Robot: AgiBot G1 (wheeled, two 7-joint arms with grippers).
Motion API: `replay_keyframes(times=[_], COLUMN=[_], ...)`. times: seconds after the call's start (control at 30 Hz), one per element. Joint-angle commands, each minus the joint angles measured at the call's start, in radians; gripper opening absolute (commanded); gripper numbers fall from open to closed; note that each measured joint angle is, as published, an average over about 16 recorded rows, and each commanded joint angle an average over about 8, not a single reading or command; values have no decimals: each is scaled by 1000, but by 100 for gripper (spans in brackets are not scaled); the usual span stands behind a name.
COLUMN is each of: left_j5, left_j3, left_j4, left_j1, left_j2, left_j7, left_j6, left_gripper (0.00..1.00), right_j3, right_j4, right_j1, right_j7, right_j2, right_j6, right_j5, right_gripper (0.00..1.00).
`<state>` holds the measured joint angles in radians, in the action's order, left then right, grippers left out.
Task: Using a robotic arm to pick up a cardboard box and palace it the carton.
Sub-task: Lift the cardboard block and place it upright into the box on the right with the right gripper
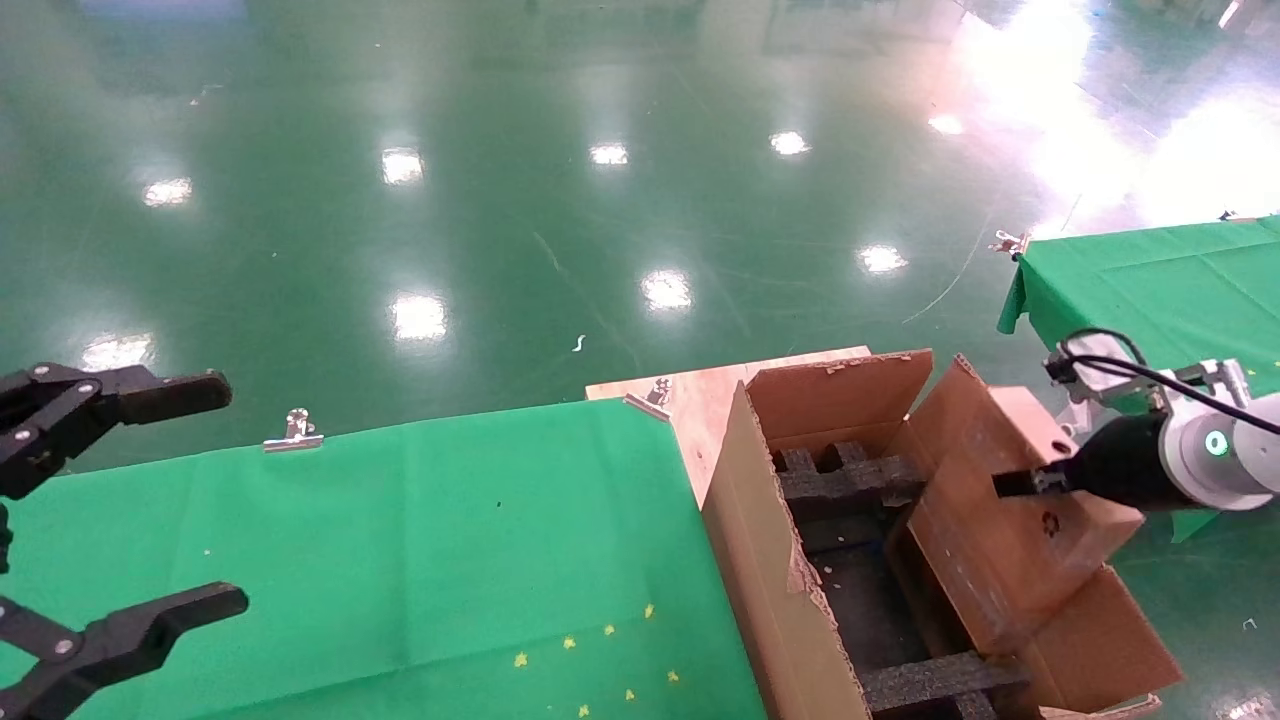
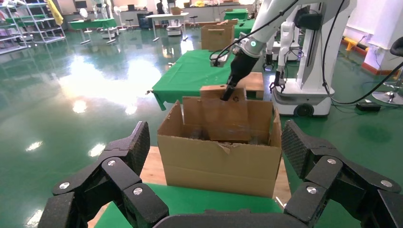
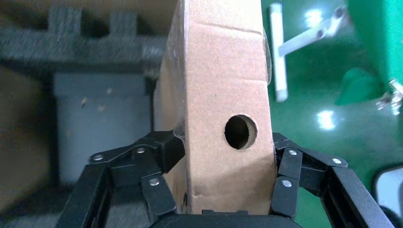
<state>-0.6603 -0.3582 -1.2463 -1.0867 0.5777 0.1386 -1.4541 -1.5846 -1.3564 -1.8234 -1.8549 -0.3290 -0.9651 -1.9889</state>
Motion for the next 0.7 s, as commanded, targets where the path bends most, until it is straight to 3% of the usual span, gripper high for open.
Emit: replay_keyframes(times=[0.03,0.27,0.7], left_j5=[0,0,0], left_j3=[0,0,0], left_j4=[0,0,0], left_j1=[0,0,0], left_j2=[0,0,0], left_j7=[0,0,0], left_j6=[0,0,0], left_gripper=[100,100,100], right_j3=[-2,-22,-59], right_j4=[-1,-5,-4], right_j1=[6,49,129], right_j7=[-32,-117,-173], right_j2=[-7,-30,-56], right_j6=[17,50,94], right_j5=[-37,-120,-173], right_gripper=[0,0,0])
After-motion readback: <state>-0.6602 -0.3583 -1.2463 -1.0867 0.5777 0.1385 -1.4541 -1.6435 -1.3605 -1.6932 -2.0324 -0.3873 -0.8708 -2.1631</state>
